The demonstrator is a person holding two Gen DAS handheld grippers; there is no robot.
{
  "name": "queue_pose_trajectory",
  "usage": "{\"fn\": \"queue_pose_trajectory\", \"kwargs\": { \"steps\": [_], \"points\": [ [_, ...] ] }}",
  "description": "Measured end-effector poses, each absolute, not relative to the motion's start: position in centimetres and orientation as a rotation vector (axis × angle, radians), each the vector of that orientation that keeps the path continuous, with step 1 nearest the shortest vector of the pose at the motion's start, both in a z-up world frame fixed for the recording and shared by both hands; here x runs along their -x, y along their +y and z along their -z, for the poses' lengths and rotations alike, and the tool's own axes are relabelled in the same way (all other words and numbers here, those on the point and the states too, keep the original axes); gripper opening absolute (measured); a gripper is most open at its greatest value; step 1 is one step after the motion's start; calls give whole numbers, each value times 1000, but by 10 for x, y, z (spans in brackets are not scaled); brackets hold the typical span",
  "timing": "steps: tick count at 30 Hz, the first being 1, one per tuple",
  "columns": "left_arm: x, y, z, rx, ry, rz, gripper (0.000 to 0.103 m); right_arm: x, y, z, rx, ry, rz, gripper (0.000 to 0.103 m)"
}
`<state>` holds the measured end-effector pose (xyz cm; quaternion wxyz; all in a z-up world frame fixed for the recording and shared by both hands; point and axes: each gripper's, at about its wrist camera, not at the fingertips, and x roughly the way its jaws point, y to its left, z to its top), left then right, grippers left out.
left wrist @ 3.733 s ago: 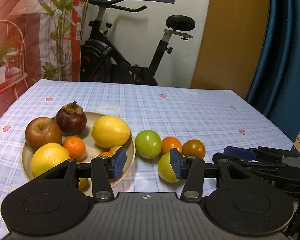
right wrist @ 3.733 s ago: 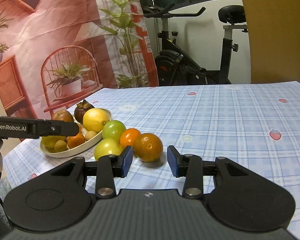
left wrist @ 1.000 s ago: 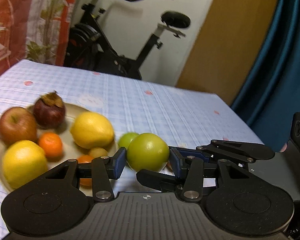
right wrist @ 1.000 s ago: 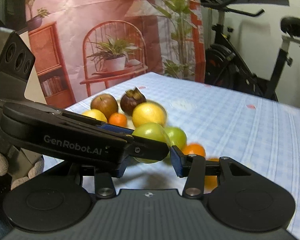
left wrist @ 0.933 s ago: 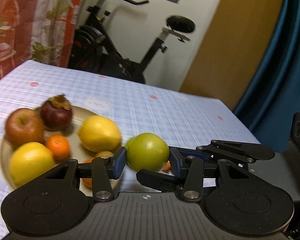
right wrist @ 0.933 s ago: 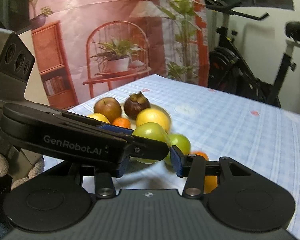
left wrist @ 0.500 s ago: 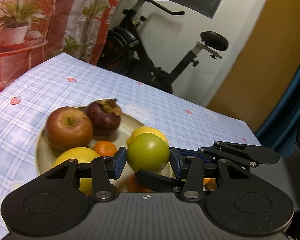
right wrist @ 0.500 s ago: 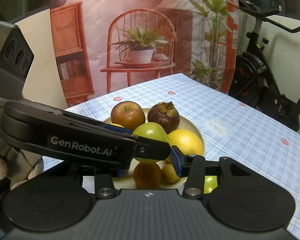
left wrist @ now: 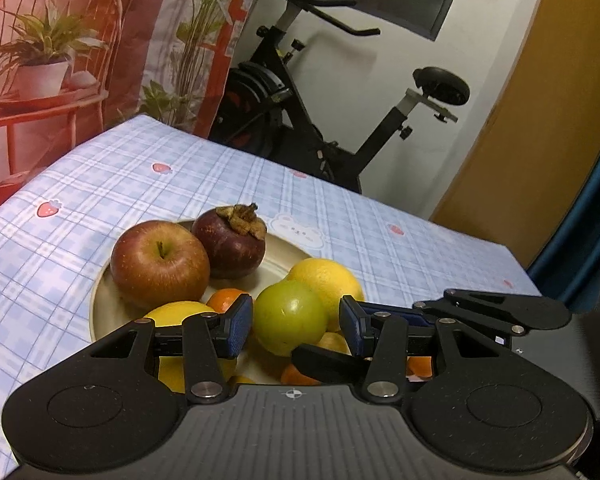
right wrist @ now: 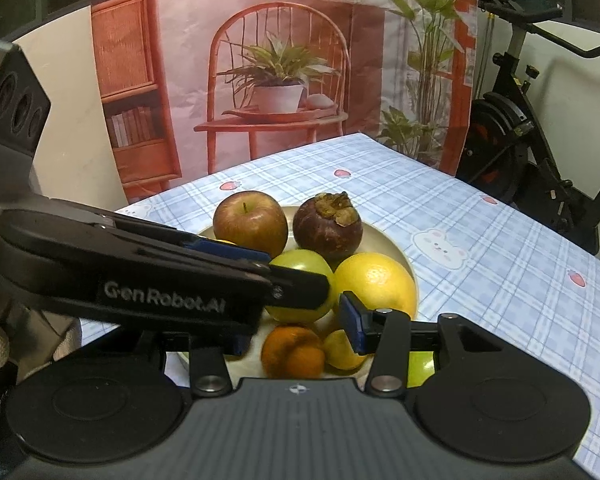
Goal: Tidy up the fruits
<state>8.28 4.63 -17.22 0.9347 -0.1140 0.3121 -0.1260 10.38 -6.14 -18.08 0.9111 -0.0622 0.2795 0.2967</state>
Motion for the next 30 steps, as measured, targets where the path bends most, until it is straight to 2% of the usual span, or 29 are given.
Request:
{"fn": "queue_pose_trajectory", "kwargs": {
  "steps": [10, 22, 30],
  "points": [
    [-63, 25, 168, 132, 544, 295, 50, -66, -106, 176, 31, 486, -501, 47],
    [-45, -4, 174, 37, 540, 396, 50, -29, -178, 198, -140, 452, -267, 47],
    [-38, -15, 177, 4, 558, 412, 50, -23, -193, 207, -176, 454, -235, 47]
  ]
}}
